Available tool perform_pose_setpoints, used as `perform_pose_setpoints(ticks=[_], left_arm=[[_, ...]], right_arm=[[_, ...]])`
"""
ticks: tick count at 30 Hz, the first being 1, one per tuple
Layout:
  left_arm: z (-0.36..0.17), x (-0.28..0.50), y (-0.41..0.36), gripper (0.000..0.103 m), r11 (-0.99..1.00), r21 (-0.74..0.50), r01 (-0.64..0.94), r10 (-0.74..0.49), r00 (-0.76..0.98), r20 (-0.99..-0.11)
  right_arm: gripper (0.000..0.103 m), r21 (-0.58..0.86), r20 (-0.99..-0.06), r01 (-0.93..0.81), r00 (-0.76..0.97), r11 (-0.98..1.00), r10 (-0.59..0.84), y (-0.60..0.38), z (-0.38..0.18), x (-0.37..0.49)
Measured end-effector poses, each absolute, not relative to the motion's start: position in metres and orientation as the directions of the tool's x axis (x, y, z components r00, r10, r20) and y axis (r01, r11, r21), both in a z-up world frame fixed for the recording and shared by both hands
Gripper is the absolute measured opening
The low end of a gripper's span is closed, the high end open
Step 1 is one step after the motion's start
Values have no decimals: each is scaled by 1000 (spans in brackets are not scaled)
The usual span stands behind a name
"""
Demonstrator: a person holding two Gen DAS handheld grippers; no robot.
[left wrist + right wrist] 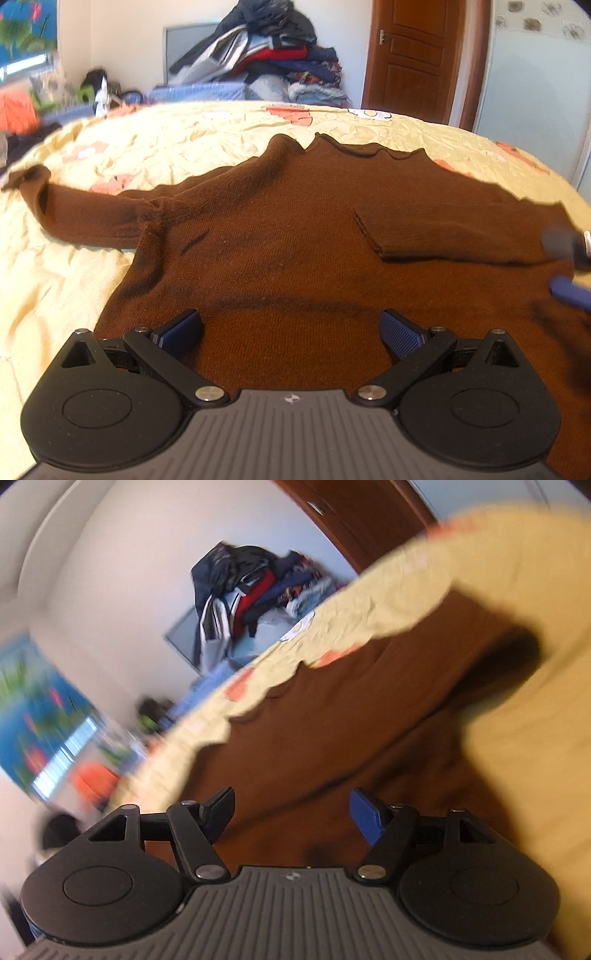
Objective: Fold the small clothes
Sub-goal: 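Grasp the other sleeve cuff with the left gripper and fold it across the body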
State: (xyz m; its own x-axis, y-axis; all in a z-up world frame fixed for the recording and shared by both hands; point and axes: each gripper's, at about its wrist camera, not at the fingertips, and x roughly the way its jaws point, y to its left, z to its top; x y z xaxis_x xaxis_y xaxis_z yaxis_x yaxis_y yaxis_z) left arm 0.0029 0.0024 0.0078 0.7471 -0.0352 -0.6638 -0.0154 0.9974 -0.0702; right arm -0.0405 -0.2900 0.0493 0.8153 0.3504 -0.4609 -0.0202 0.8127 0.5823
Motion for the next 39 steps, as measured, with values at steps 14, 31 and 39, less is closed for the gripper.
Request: perform_pose_setpoints(ticks=[14,31,39], left_arm=[[25,118,-52,28,974,-216,69,-212,618,-757],[54,96,50,6,989,136,-63,139,722,-678],[55,60,48,28,945,241,-222,324,745,-583]], right_arm=[[94,513,-443,-70,832,856,333,-299,31,-59],[102,514,-439,-91,826,853,353,-293,28,-57],[102,445,-431,-122,839,887,332,-292,47,-63]])
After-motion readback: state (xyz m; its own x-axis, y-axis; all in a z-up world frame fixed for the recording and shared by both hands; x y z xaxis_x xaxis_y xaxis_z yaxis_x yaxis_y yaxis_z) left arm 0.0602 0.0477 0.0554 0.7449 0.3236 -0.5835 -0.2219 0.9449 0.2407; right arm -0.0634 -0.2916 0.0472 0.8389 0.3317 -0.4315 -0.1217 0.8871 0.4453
